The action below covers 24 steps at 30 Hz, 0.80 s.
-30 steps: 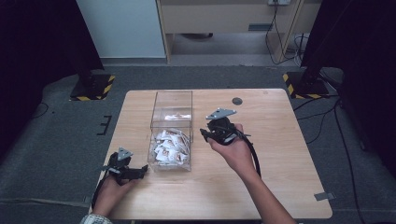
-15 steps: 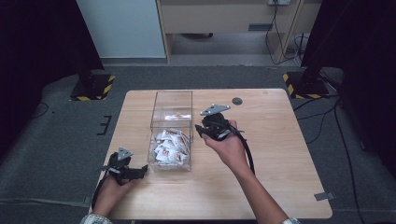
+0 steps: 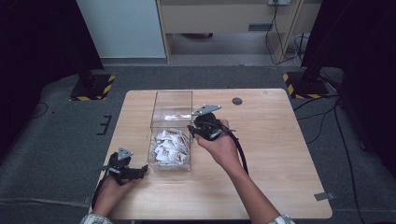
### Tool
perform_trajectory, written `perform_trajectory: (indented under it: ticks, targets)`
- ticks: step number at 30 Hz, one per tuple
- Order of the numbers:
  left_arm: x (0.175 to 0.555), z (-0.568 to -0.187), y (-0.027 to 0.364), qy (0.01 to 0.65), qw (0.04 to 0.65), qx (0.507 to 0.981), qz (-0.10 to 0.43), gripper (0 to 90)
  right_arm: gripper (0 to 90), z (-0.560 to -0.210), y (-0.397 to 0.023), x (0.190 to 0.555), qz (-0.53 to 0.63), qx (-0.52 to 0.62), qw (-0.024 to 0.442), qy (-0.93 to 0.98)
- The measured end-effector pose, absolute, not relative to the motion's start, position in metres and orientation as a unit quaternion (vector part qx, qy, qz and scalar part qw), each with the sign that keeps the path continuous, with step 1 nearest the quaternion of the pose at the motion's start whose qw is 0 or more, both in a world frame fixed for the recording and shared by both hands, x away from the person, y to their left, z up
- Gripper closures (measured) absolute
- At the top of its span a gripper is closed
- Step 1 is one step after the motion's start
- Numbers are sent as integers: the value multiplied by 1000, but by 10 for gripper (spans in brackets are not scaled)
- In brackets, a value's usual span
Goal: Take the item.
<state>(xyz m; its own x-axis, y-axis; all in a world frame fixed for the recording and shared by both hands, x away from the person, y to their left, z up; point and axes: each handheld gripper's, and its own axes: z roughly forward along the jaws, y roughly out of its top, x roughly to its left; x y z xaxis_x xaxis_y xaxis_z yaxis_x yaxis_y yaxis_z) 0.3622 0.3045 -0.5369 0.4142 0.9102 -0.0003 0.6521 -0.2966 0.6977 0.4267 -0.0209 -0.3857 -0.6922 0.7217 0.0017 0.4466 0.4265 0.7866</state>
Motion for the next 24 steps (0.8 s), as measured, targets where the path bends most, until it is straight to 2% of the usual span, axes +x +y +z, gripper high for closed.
perform_trajectory:
  ticks: [13, 24]
  targets:
    - [362, -537, 304, 502, 316, 779, 204, 0, 700, -398, -2, 424, 402, 333, 158, 838]
    - [363, -537, 305, 502, 316, 779, 204, 0, 679, -416, 13, 421, 398, 326, 145, 845]
